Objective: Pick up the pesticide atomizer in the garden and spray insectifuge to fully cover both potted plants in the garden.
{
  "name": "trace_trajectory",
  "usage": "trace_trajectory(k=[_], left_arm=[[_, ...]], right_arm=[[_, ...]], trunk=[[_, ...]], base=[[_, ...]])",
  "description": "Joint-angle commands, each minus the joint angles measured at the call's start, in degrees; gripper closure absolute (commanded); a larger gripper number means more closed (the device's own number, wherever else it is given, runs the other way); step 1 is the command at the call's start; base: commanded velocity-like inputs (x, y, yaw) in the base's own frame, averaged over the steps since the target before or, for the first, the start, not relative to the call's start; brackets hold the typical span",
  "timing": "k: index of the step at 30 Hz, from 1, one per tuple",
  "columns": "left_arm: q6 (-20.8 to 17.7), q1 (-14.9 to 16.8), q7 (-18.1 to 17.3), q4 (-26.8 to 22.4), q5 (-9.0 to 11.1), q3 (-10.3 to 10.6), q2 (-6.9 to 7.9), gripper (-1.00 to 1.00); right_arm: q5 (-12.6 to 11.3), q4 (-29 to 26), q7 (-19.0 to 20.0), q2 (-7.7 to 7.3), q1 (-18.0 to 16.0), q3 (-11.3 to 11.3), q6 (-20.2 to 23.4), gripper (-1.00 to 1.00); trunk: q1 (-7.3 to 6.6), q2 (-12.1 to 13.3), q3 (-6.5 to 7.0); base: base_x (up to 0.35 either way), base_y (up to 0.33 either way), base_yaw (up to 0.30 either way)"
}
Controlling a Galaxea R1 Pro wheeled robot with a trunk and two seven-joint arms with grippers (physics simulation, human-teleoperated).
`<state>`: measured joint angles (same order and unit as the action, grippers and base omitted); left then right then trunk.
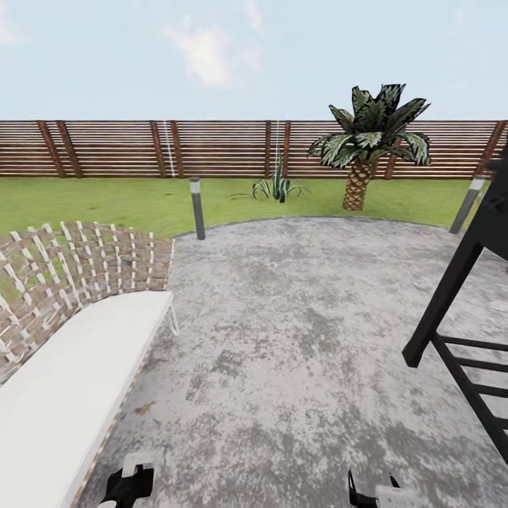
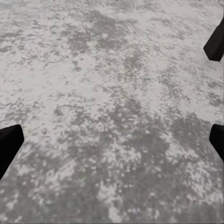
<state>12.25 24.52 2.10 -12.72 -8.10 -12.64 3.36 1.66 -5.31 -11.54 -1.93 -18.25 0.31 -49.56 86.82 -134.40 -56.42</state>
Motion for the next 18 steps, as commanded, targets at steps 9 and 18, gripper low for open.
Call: trace_trajectory(k=[9, 18], left_arm=[[0.2, 0.0, 0.2, 0.1, -0.6, -0.2, -0.02, 1.00], [0.2, 0.0, 0.2, 0.1, -0.6, -0.2, -0.02, 1.00]], right_arm=[[0.2, 0.0, -0.2, -0.09, 0.0, 0.0, -0.1, -1.00], [0.2, 0.0, -0.2, -0.09, 0.0, 0.0, -0.1, -1.00]], trunk=[[0.02, 0.0, -0.05], [0.02, 0.0, -0.05]], base=[[0.320, -0.129, 0.000], [0.239, -0.195, 0.000]])
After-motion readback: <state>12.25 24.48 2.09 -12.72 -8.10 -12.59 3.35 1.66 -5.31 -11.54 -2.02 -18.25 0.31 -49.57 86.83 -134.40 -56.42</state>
